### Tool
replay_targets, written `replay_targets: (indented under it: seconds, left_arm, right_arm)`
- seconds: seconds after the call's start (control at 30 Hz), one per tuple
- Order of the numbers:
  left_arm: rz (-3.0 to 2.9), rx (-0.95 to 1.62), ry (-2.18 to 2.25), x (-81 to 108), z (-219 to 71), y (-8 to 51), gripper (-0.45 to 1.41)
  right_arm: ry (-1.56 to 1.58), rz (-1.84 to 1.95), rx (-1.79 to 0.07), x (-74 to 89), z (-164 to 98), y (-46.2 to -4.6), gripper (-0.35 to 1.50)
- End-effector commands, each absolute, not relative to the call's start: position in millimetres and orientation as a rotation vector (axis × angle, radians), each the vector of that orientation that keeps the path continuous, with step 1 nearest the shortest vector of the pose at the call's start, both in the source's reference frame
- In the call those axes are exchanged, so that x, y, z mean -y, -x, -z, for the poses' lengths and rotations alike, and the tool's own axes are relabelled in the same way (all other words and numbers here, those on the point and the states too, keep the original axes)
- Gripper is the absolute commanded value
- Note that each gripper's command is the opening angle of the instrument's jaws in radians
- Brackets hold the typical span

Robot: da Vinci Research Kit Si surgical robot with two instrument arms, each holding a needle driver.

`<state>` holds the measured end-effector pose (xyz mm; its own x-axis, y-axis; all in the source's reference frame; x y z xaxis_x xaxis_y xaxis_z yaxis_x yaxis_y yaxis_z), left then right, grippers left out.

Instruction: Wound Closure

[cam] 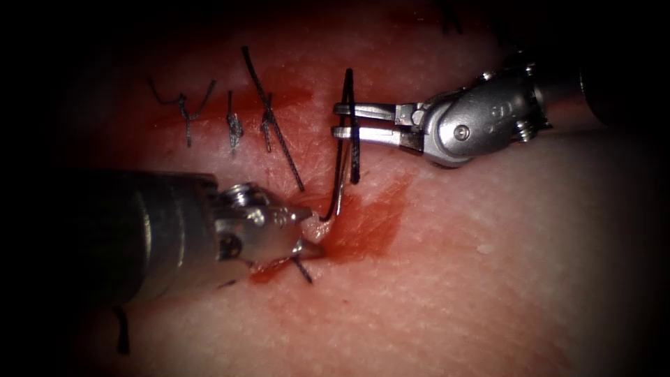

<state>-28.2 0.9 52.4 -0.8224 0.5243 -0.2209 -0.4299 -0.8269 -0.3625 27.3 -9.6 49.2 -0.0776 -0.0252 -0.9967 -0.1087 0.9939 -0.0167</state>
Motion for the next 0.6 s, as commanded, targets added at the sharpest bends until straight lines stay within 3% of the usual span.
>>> replay_targets:
  seconds: [0.03, 0.33, 0.6]
  left_arm:
    - [-2.566, 0.408, 0.433, -0.6, -52.7, 28.9, 0.69]
    - [-2.574, 0.325, 0.499, -1.1, -48.1, 29.7, 0.76]
    - [-2.578, 0.261, 0.511, 1.2, -45.3, 31.0, 0.59]
  right_arm:
    - [0.087, -0.063, -1.649, 9.6, -50.0, -28.5, -0.35]
    - [-0.020, -0.028, -1.645, 10.3, -50.3, -29.8, -0.35]
    - [-0.135, -0.030, -1.644, 10.0, -49.9, -30.0, -0.35]
